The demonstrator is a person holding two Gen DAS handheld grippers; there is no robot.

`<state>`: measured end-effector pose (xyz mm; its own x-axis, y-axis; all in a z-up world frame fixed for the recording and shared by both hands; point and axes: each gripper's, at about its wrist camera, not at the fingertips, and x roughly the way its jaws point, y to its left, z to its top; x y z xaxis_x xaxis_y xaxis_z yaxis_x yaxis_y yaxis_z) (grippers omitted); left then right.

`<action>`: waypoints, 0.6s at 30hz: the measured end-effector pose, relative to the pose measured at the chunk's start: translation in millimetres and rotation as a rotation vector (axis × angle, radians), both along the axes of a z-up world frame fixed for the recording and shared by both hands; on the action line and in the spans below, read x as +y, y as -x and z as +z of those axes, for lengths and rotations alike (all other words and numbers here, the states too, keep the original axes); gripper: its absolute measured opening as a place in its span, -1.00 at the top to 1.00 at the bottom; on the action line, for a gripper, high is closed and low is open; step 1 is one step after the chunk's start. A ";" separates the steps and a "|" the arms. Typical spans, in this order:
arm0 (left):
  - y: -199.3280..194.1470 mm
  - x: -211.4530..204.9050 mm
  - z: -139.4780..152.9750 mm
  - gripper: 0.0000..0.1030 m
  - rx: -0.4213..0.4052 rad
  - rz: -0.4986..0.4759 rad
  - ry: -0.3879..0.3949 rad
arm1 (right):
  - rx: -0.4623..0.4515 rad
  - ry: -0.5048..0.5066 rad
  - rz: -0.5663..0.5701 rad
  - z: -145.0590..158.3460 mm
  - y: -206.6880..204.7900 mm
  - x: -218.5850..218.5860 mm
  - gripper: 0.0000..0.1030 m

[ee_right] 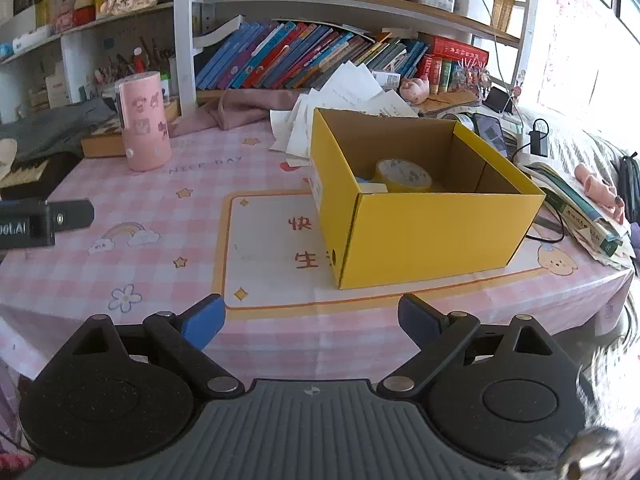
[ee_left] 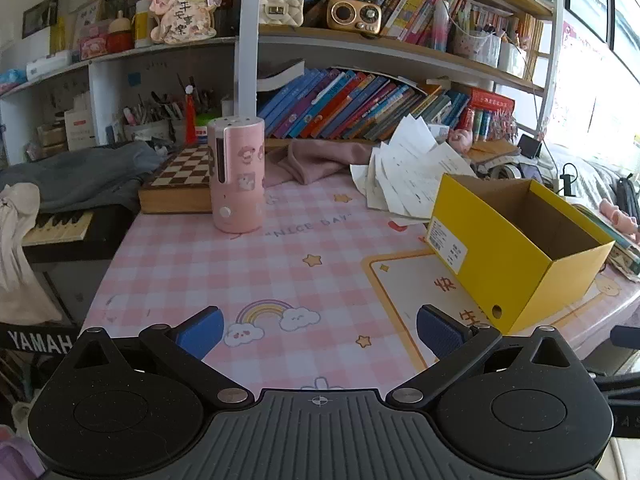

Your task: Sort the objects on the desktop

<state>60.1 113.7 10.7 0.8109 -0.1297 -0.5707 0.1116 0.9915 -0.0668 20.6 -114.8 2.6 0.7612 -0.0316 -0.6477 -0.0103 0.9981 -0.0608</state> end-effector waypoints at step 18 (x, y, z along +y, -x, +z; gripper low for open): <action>-20.6 -19.7 -3.3 -1.00 0.002 0.059 -0.059 | 0.002 0.000 0.046 0.4 13.7 -20.7 -0.91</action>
<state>80.8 94.0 7.4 0.8149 -0.0478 -0.5776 0.0529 0.9986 -0.0079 7.0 -135.5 3.1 0.7607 0.0035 -0.6491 -0.0561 0.9966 -0.0604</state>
